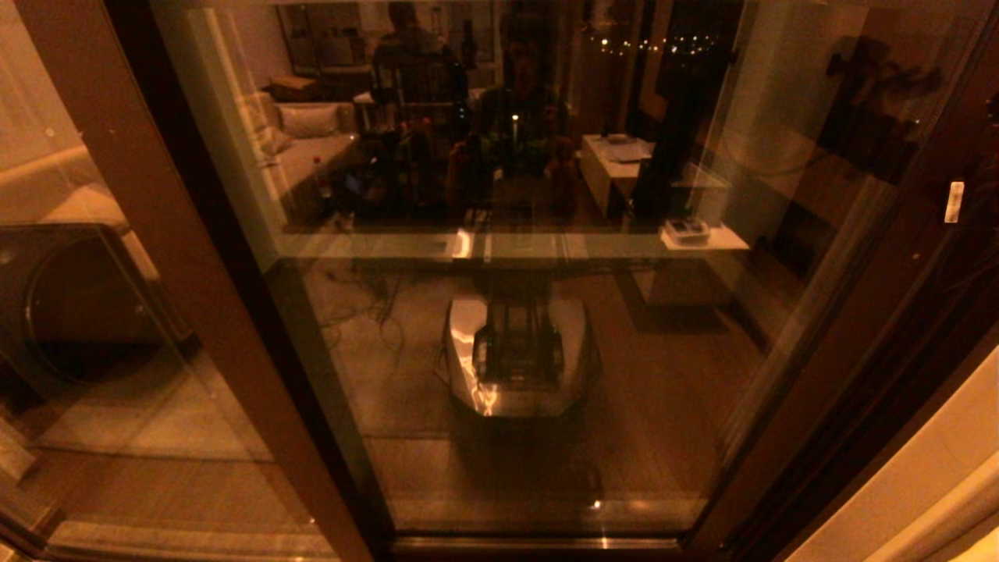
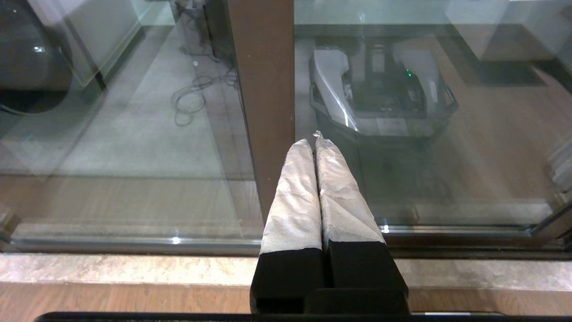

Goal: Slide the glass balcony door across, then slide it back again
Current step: Close the slid door

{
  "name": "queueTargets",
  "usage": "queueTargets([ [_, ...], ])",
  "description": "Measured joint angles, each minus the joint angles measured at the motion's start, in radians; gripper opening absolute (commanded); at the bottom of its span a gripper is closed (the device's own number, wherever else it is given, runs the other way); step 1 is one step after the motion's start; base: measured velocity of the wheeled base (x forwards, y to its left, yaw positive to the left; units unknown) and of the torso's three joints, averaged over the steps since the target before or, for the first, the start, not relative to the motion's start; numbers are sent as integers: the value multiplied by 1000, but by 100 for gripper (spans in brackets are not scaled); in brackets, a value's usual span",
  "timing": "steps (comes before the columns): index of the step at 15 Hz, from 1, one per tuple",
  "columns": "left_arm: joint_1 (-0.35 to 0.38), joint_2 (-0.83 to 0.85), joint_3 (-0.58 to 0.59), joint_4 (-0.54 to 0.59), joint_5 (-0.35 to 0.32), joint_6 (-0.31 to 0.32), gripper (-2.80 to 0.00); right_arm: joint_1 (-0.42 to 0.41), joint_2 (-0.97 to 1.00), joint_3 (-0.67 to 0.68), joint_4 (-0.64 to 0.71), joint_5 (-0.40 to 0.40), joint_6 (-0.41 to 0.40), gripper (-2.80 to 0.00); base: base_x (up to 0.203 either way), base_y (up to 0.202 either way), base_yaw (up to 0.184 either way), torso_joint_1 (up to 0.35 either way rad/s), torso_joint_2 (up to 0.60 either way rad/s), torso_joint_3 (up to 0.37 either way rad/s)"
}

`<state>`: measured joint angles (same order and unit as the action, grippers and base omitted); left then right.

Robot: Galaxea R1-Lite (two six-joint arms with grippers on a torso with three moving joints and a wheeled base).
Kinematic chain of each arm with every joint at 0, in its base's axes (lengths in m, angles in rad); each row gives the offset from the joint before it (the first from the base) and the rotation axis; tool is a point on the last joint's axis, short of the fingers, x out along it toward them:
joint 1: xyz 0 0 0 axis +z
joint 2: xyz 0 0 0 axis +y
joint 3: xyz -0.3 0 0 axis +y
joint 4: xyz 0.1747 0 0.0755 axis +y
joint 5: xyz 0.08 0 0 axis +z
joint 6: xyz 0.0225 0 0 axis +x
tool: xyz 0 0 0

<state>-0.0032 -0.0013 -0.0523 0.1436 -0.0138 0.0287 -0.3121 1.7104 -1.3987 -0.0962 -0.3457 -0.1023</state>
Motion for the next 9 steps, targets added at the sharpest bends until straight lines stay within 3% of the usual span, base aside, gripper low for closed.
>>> queueTargets([
  [5, 0, 0, 0, 0, 0, 0, -280, 9, -19, 18, 0, -21, -1, -280, 0, 0, 0, 0, 0, 0],
  [9, 0, 0, 0, -1, 0, 0, -280, 66, -51, 58, 1, -39, 1, -280, 0, 0, 0, 0, 0, 0],
])
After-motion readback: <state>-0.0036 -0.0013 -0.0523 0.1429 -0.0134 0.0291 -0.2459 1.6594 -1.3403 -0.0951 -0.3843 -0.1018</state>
